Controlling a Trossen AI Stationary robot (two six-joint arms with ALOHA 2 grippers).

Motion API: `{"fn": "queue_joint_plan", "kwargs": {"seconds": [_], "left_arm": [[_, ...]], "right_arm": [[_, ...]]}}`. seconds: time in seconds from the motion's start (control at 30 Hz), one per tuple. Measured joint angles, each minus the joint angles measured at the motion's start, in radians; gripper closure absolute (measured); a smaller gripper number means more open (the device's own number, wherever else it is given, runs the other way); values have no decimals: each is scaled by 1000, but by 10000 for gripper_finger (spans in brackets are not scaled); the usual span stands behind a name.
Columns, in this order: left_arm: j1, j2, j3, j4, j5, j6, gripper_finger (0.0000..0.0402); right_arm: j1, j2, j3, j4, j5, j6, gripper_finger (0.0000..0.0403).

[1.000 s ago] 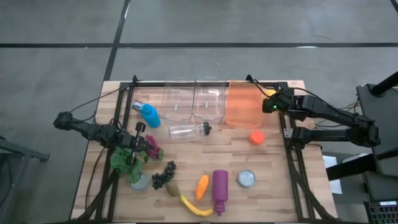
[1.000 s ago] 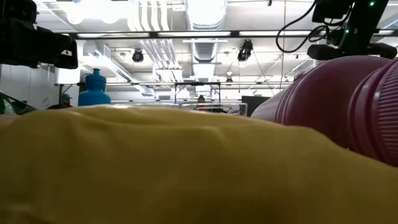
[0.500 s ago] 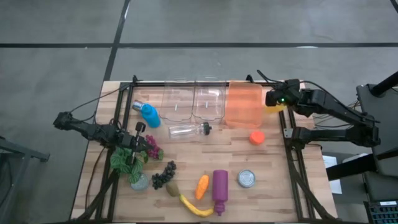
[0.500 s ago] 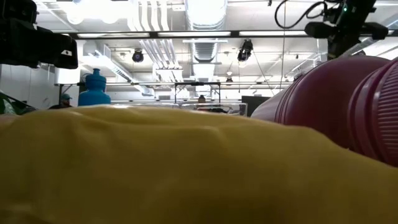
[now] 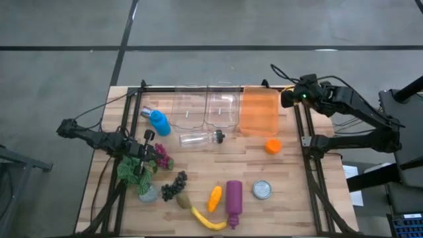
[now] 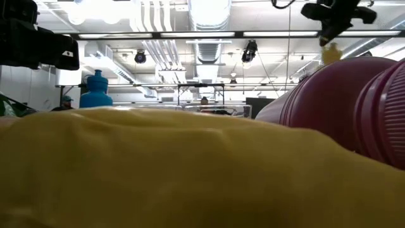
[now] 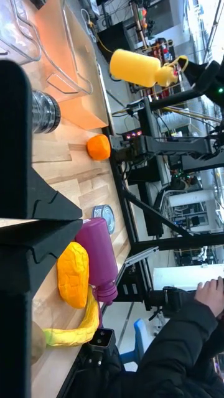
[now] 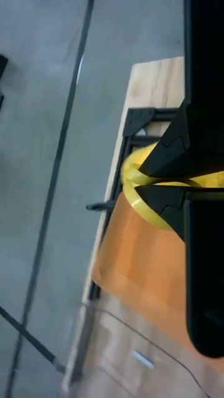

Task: Pick & Place Food Item
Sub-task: Put the yellow water bottle into the orange bin

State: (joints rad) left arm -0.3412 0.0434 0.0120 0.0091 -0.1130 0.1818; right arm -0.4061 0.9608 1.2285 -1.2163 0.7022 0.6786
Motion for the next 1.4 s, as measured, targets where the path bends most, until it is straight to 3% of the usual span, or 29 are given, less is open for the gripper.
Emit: {"fn": "queue_joint_plan", "kwargs": {"seconds": [0.2, 0.47, 0.77, 1.4], "left_arm": [[0, 0, 0, 0, 0, 0, 400], [0, 0, 0, 0, 0, 0, 400], [0, 0, 0, 0, 0, 0, 400], [0, 0, 0, 0, 0, 0, 400]], "right_arm": [[-1, 99, 147, -37, -110, -77, 391], [0, 274, 353, -240, -229, -80, 391], [-1, 396, 494, -354, -374, -117, 391], [0, 452, 464, -355, -491, -113, 391]]}}
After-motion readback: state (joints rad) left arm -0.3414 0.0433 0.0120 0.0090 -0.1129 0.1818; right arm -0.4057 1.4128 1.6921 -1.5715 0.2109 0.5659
